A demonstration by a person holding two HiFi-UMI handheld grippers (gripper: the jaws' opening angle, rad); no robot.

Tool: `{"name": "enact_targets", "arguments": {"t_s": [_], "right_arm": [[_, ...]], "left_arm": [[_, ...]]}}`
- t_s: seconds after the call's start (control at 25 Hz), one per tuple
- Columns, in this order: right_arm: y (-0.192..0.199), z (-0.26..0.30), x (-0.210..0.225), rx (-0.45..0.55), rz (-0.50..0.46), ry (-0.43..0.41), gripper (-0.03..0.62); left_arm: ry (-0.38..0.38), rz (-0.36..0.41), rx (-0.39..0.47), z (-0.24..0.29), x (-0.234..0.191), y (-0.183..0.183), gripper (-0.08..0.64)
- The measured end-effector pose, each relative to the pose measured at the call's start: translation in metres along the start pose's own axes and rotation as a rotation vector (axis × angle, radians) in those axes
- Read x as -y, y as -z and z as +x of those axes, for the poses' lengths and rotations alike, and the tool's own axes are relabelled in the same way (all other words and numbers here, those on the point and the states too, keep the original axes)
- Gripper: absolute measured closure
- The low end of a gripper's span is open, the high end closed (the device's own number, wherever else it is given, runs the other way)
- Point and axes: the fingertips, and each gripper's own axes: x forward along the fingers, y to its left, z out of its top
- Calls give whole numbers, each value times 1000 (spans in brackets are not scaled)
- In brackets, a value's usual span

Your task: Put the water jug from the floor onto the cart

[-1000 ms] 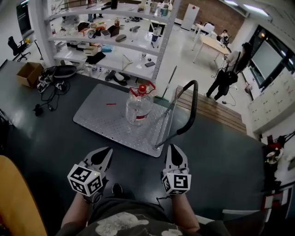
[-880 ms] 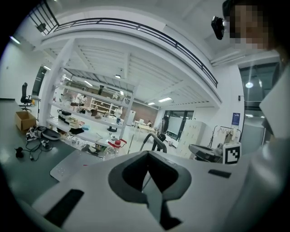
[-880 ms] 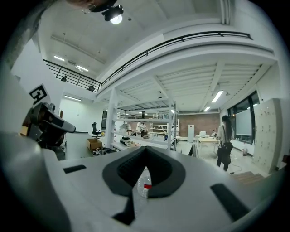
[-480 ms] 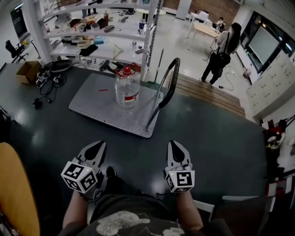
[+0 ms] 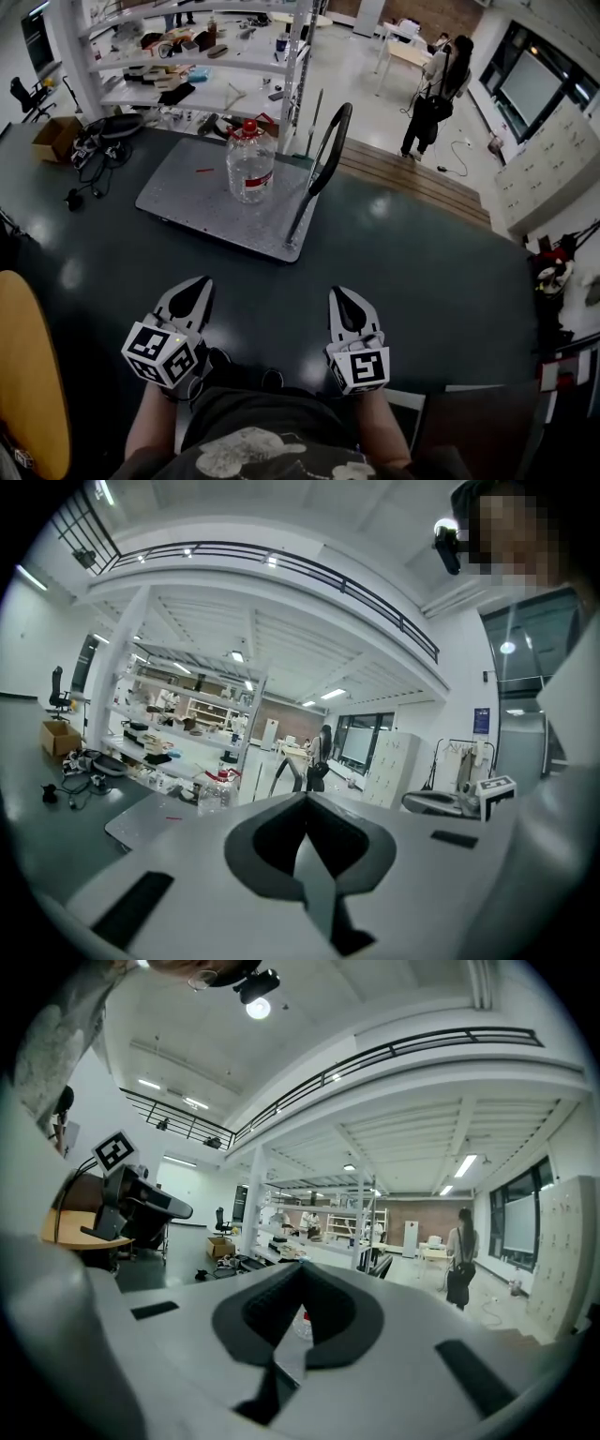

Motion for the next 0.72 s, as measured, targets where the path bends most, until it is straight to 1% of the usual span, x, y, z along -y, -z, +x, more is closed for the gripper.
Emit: {"name": "enact_targets", "arguments": {"t_s": [0.16,0.28,0.44,0.64,0.72], "right_arm": [[4,-10,-14,0,-12,-22,603],[4,-13,-23,-10,-24,-33,603],[-1,-16,-28,2,-57,-60,602],[-9,-12,-26,-8,-55,-32,603],[-9,-8,-27,-6,-60,-38,603]], "left_arm": [[7,-8,-11,-10,5,8,552],[-2,-23,-9,-19,4,13,552],[-13,-41,-8,-28,2,16,552],[-15,-37,0,-28,1,16,552],[-7,-36,-6,-24,2,19,552]]}}
